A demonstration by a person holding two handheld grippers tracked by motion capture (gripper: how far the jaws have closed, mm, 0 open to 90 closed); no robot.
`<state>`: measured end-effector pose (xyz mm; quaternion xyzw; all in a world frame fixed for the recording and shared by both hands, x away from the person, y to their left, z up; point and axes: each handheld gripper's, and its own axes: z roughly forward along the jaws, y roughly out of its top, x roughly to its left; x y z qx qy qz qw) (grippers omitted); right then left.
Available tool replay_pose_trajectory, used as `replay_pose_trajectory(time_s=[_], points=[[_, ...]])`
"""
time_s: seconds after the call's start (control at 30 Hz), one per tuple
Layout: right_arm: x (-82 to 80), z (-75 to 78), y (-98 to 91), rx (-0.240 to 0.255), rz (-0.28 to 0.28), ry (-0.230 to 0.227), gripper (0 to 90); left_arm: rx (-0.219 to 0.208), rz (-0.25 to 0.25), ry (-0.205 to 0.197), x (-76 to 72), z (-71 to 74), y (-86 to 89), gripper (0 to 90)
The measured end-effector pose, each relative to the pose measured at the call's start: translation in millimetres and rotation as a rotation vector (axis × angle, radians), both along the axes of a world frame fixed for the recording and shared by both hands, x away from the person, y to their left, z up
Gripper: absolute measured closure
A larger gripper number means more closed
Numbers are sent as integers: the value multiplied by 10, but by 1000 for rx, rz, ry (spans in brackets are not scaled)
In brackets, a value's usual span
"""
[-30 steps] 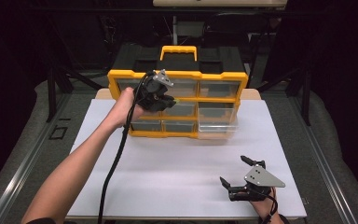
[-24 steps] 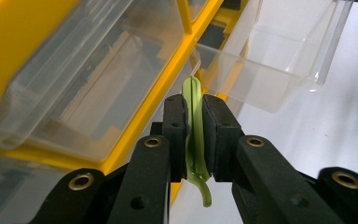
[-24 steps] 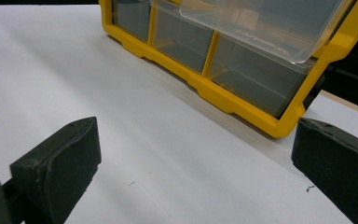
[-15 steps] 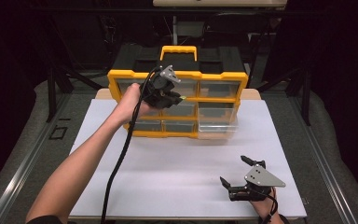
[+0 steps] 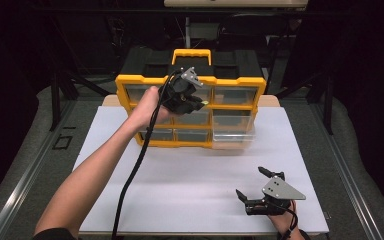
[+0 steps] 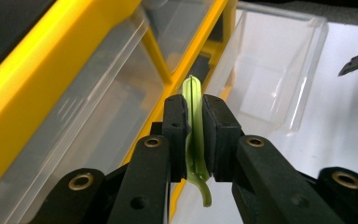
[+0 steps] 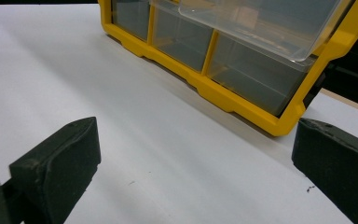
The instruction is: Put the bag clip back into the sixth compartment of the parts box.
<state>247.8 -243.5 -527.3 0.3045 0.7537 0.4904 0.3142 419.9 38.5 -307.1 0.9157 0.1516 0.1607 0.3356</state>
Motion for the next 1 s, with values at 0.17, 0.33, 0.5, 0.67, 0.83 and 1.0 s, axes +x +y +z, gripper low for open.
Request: replay_pose_trajectory(time_s=[0.17, 0.33, 0.5, 0.67, 0.83, 1.0], points=[[2, -1, 2, 2, 1, 1, 6, 3, -11, 1, -8, -8, -79, 803], [-1, 0, 0, 1, 2, 1, 6, 2, -25, 1, -5, -27, -161, 803], [2, -3, 1, 3, 3, 3, 6, -1, -42, 1, -21, -45, -257, 802], [5, -3, 0, 3, 6, 7, 6, -8, -54, 4, -34, -62, -343, 802], [5, -4, -1, 1, 8, 8, 6, 3, -76, 6, -48, -97, -437, 802], [6, -4, 3, 3, 9, 11, 6, -2, -79, 18, -45, -139, -493, 802]])
